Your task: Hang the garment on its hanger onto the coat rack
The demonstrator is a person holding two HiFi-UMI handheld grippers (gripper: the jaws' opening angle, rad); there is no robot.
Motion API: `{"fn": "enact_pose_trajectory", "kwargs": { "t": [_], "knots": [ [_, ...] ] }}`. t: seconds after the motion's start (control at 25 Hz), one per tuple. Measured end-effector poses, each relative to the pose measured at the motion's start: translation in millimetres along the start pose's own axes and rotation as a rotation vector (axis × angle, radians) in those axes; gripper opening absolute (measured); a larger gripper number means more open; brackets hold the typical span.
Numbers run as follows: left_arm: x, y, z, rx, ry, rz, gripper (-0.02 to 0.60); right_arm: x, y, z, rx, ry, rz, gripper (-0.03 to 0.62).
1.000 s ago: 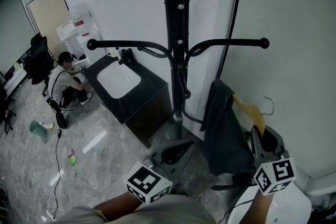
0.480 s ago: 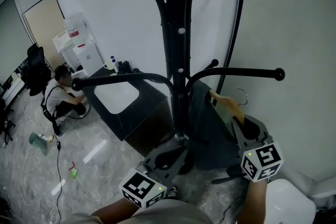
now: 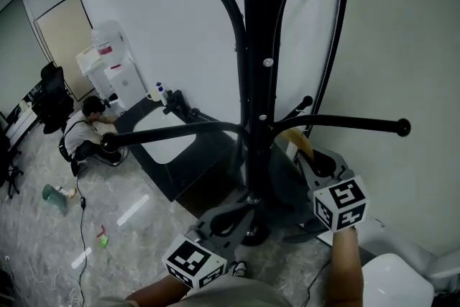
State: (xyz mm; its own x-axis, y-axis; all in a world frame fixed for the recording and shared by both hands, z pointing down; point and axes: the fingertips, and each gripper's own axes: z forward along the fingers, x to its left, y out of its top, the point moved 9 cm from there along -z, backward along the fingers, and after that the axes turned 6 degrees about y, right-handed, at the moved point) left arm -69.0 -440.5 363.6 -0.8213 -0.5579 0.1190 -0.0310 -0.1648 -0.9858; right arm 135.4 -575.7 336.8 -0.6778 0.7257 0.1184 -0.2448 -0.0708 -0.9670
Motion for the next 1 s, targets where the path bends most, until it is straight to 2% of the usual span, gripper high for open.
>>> {"fn": "enact_pose_trajectory", "kwargs": {
  "t": [0.4,0.6,1.0],
  "knots": [
    [13.0,-1.3,-2.2,-0.002,0.010,-0.017,0.005,11.4,-17.1,28.7,0.065,0.026,-0.011,0.063],
    [12.7,-4.9,-5.3,-0.001,0.002,-0.027,0.005,15.8,-20.0,31.7,0.041,0.049,-0.012,0.063],
    [-8.9,-7.9,-3.8,-0.005,-0.025,-0.030,0.005,25.6,-20.3,-12.6,-0.028,-0.049,-0.053,0.089]
  ]
}}
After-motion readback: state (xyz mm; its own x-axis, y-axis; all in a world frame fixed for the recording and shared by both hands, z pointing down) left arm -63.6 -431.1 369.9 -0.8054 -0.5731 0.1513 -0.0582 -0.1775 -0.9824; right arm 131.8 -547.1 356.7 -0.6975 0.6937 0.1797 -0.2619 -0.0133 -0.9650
